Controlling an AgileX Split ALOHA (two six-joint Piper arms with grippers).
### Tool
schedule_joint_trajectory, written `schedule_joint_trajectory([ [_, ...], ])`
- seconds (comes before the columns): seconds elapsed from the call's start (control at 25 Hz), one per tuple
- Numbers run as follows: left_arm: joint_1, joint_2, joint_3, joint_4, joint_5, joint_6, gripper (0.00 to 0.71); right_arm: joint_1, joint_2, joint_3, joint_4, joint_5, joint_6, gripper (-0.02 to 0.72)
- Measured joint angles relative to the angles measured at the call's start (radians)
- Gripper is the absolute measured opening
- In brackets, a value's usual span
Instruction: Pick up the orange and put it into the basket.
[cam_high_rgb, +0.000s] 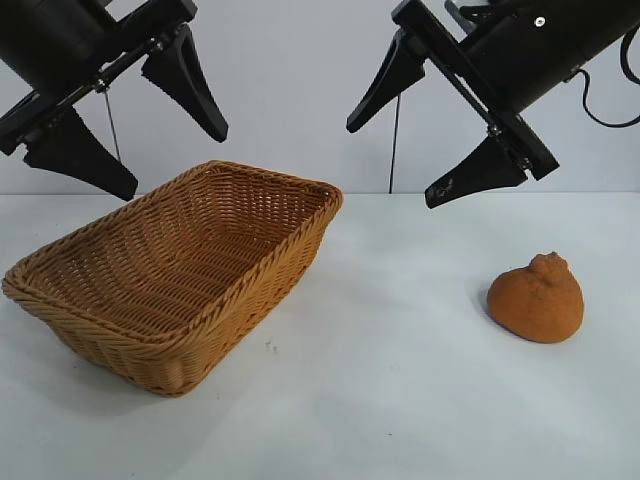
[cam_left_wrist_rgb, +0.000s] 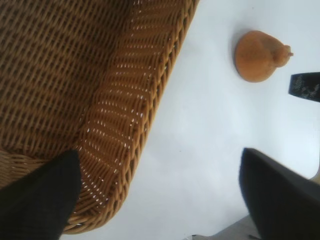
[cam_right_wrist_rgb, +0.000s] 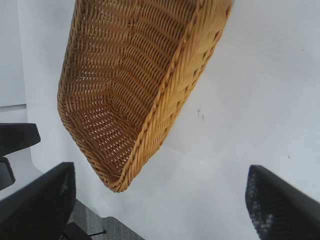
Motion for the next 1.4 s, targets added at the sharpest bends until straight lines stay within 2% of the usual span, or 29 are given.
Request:
schedule_joint_trajectory([
  [0.8, 0.0, 0.0, 0.0, 0.0, -0.004, 0.0, 0.613, 0.0, 0.0, 0.0, 0.003, -0.002, 0.001, 0.631],
  [1.04, 0.0, 0.0, 0.0, 0.0, -0.038, -0.001, 0.613, 0.0, 0.0, 0.0, 0.003, -0.002, 0.001, 0.631],
  [1.2, 0.022, -0.013, 0.0, 0.001, -0.006, -0.006, 0.613, 0.0, 0.0, 0.0, 0.003, -0.002, 0.001, 0.631],
  [1.4, 0.042, -0.108, -0.003, 0.06, 0.039, -0.165, 0.613, 0.0, 0.0, 0.0, 0.003, -0.002, 0.001, 0.631],
])
